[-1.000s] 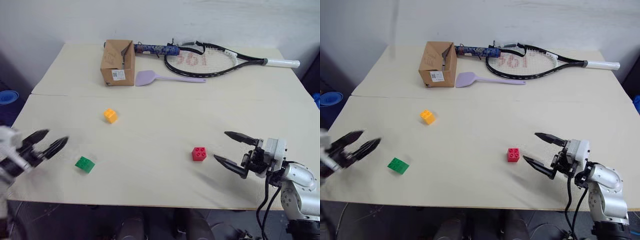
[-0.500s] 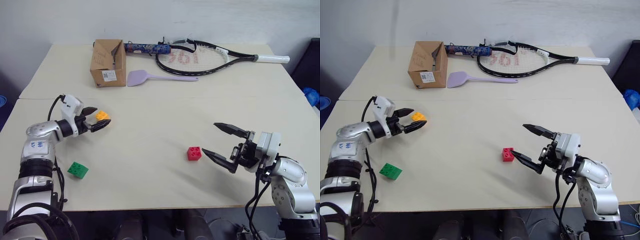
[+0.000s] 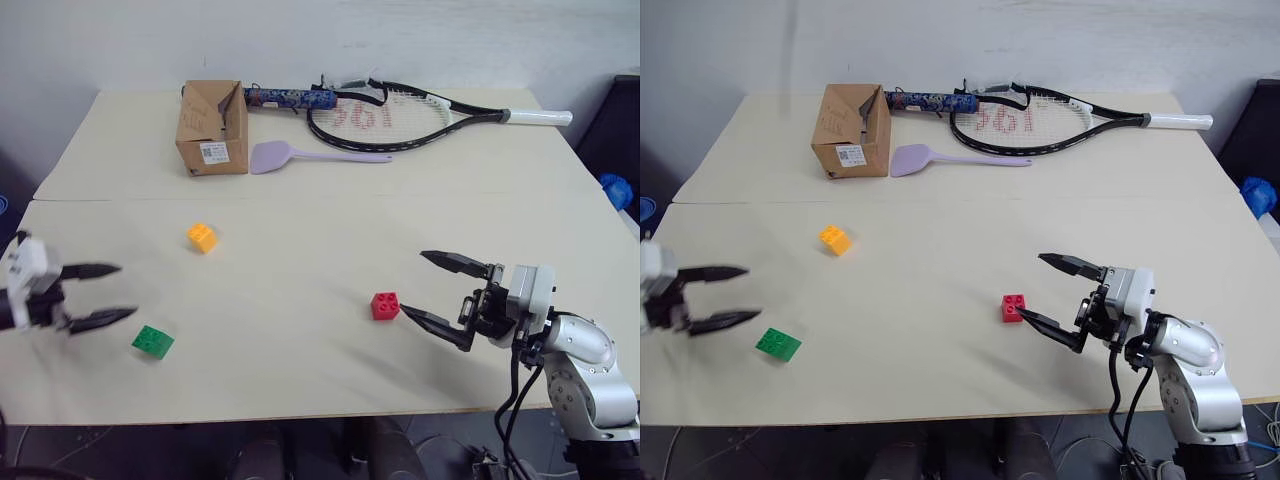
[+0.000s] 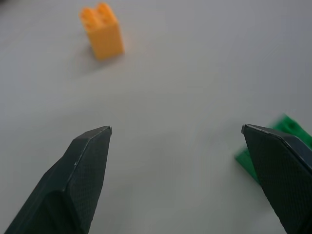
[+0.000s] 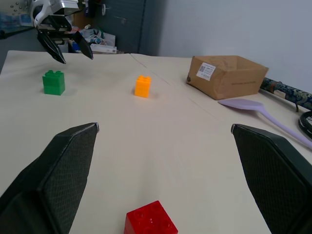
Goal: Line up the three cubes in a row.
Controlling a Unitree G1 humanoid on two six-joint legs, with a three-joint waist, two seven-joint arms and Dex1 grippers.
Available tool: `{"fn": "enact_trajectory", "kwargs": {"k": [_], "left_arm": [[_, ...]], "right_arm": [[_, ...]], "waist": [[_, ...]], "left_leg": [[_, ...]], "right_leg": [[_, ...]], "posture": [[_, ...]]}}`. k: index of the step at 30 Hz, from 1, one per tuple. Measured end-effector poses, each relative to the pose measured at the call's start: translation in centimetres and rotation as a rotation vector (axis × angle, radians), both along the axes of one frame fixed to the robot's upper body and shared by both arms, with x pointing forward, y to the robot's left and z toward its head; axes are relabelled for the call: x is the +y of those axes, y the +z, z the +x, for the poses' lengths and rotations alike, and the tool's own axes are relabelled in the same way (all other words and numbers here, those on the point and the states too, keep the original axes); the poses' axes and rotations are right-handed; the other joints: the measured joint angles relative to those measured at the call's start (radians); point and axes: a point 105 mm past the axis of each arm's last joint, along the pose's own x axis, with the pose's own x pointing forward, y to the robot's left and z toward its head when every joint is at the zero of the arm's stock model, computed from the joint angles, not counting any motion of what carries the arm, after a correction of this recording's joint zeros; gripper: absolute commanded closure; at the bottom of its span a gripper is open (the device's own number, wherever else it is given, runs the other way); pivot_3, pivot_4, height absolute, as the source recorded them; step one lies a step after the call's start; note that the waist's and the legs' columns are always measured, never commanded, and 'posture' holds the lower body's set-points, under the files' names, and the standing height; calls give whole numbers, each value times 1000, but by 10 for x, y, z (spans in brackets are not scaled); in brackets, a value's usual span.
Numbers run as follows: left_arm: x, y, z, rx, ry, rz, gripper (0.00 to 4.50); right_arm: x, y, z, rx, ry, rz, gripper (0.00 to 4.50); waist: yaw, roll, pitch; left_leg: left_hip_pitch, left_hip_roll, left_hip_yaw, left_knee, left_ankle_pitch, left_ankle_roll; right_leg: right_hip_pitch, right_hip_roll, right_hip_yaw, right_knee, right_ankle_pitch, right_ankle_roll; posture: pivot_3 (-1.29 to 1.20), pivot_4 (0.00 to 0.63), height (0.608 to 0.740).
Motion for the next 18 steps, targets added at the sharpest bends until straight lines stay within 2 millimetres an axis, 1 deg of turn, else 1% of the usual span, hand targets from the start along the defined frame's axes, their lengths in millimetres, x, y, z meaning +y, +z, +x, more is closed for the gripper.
{"fn": "enact_trajectory", "kwargs": {"k": [2,4,6,12,15,18], "left_arm": [[9,-5,-14,26,2,66,0],[10,-9,-22,43,-25,108,0],[1,-12,-22,31,-90,122,0],[-37,-23,-12,25,-309,154,0],[-48,-23,-4,3,-372,165,0],[-53,-29,-4,14,-411,177,0]], "right_arm": [[0,-3,0,17,29,-14,30],[2,-4,-2,26,61,-30,30],[3,-7,-2,38,92,-46,30],[8,-5,0,39,127,-55,30],[8,-7,-1,50,127,-57,30],[7,-11,-4,71,122,-58,30]], "waist": [[2,0,0],[4,0,0],[11,0,0],[20,0,0],[20,0,0],[19,0,0]], "left_leg": [[0,-1,0,0,0,1],[0,-1,-1,0,-1,1],[0,-2,-1,0,-1,2],[0,-3,0,0,-1,2],[0,-3,0,0,-1,2],[0,-3,1,0,-1,3]], "right_leg": [[0,-2,0,0,0,0],[0,-4,0,0,0,0],[0,-5,0,0,0,0],[0,-5,-1,0,0,0],[0,-4,-2,2,0,0],[0,-3,-1,2,0,0]], "posture": [[0,150,740],[0,150,740],[0,150,740],[0,150,740],[0,150,740],[0,150,740]]}}
